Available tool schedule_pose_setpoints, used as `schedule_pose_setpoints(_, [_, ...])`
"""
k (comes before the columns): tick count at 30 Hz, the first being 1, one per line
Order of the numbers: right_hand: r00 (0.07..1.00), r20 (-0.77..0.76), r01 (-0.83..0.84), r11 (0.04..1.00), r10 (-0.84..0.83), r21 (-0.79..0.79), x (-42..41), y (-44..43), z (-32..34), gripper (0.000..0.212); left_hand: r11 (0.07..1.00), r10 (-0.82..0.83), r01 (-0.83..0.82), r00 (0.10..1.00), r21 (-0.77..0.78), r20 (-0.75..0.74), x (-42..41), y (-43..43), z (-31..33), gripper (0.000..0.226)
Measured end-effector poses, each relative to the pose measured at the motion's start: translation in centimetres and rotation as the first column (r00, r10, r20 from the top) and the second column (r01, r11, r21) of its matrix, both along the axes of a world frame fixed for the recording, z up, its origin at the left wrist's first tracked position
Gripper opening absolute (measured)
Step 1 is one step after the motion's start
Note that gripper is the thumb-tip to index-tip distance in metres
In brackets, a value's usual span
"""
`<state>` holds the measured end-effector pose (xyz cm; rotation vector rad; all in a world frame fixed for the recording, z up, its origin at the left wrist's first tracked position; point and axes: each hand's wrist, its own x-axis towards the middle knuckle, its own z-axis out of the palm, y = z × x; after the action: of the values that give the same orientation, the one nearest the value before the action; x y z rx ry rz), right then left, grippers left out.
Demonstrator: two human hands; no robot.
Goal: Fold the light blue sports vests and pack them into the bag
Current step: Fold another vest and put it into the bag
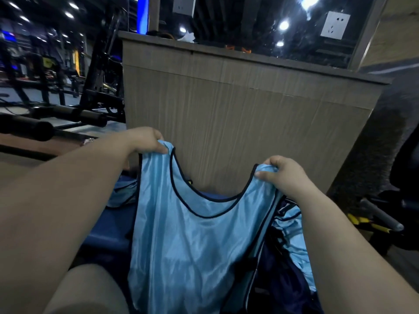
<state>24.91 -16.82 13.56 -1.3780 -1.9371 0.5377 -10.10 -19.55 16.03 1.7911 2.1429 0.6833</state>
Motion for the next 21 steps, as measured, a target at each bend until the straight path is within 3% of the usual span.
schedule_pose_setpoints(6, [0.993,-0.024,0.113,0.993,-0.112,0.027,1.1,0.4,0.7,0.020,0.996,-0.057,0.071,0.966,-0.048,0.254,1.0,0.0,0.0,0.031])
schedule_pose_setpoints(9, [0.991,-0.033,0.132,0.991,-0.131,0.008,1.5,0.4,1.1,0.016,0.997,-0.055,0.065,0.965,-0.030,0.258,1.5,0.1,0.3,0.028])
schedule_pose_setpoints(11, [0.991,-0.019,0.132,0.991,-0.133,-0.035,1.6,0.2,1.3,0.026,0.998,-0.052,0.056,0.963,-0.010,0.265,1.9,0.2,0.4,0.029])
schedule_pose_setpoints(13, [0.994,-0.053,0.086,0.991,-0.092,-0.099,1.5,0.1,1.2,0.035,0.998,-0.062,0.062,0.957,0.010,0.283,2.5,0.3,0.5,0.031])
schedule_pose_setpoints(16, [0.969,-0.247,-0.053,0.984,0.010,-0.171,1.2,-0.3,1.4,0.012,0.995,-0.097,0.086,0.943,0.049,0.318,3.6,0.3,0.7,0.026])
schedule_pose_setpoints(21, [0.921,-0.365,-0.195,0.972,0.135,-0.131,-0.7,-1.3,2.3,0.040,0.985,-0.175,0.154,0.900,0.084,0.400,5.8,0.4,1.3,0.022])
